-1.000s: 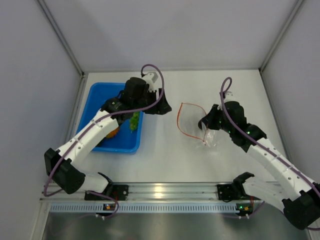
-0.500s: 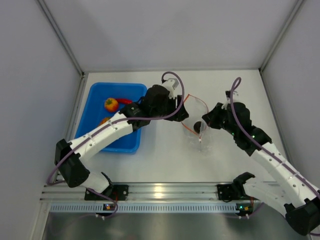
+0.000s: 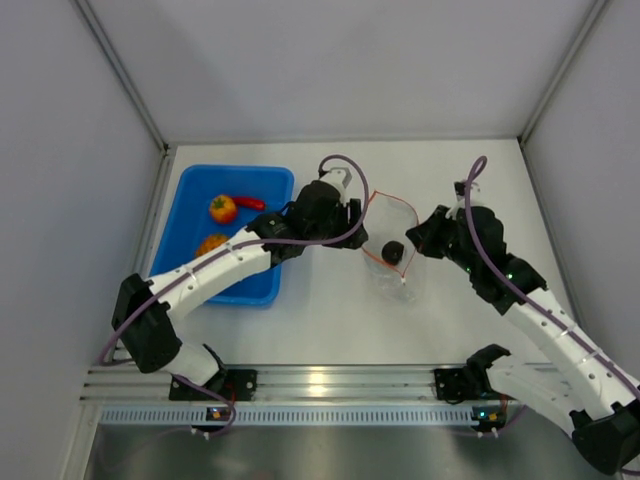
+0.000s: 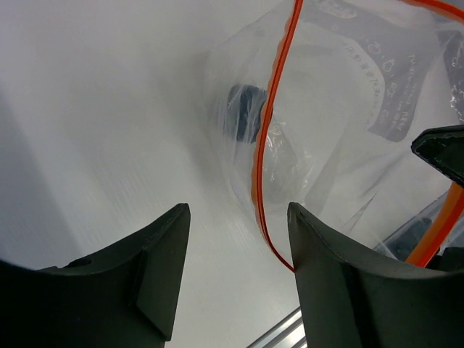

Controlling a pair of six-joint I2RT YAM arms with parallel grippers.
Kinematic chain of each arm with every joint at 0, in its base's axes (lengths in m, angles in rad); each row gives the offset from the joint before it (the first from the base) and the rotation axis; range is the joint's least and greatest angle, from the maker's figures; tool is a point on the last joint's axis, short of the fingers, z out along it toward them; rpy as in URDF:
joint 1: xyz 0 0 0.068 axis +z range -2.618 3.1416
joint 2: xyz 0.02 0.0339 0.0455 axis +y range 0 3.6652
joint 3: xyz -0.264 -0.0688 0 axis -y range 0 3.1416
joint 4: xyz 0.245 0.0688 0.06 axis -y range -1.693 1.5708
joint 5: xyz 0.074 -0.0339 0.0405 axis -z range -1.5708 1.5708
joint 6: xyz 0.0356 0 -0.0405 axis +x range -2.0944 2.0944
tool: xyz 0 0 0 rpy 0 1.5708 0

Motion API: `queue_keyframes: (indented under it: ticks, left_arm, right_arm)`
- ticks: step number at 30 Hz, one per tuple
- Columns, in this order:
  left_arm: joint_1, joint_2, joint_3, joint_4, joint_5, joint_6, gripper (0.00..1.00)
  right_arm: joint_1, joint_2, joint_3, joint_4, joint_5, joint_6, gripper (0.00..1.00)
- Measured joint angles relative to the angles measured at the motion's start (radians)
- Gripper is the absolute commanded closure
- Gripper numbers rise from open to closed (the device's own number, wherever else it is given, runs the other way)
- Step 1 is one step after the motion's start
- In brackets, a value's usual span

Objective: Open the zip-top bag and remove the fake food

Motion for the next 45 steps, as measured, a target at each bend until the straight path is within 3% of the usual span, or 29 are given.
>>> queue_keyframes:
  ticks: [1, 3, 5, 6, 10, 17, 26, 40, 45]
  left_arm:
    - [0.000, 0.006, 0.000, 0.001, 0.000, -0.001, 0.41]
    - [0.000, 0.021, 0.000, 0.001, 0.000, -0.003, 0.59]
    - [0.000, 0.034, 0.000, 0.001, -0.006, -0.003, 0.70]
    - [0.000, 0.038, 0.000, 0.001, -0.009, -0.003, 0.83]
    - [0.000, 0.043, 0.000, 0.002, -0.040, 0.001, 0.98]
    - [0.002, 0.043, -0.056, 0.006, -0.116, -0.001, 1.00]
    - [0.001, -0.005, -0.113, 0.085, -0.103, -0.032, 1.00]
    - [-0.032, -0.037, -0.084, 0.019, -0.104, -0.047, 1.00]
    - [-0.069, -0.004, -0.058, 0.014, -0.126, -0.092, 1.00]
  right_arm:
    - [0.000, 0.000, 0.000, 0.002, 0.000, -0.001, 1.00]
    - [0.000, -0.001, 0.000, 0.001, 0.000, -0.008, 1.00]
    - [0.000, -0.001, 0.000, 0.000, 0.001, -0.018, 1.00]
    - [0.000, -0.001, 0.000, 0.000, 0.002, -0.023, 1.00]
    - [0.000, -0.007, 0.001, -0.025, 0.035, -0.067, 1.00]
    - [0.000, -0.014, 0.042, -0.152, 0.202, -0.187, 1.00]
    - [0.003, 0.006, 0.142, -0.264, 0.264, -0.261, 1.00]
    - [-0.001, 0.083, 0.167, -0.262, -0.019, -0.294, 0.77]
    - [-0.002, 0.096, 0.233, -0.262, -0.068, -0.294, 0.75]
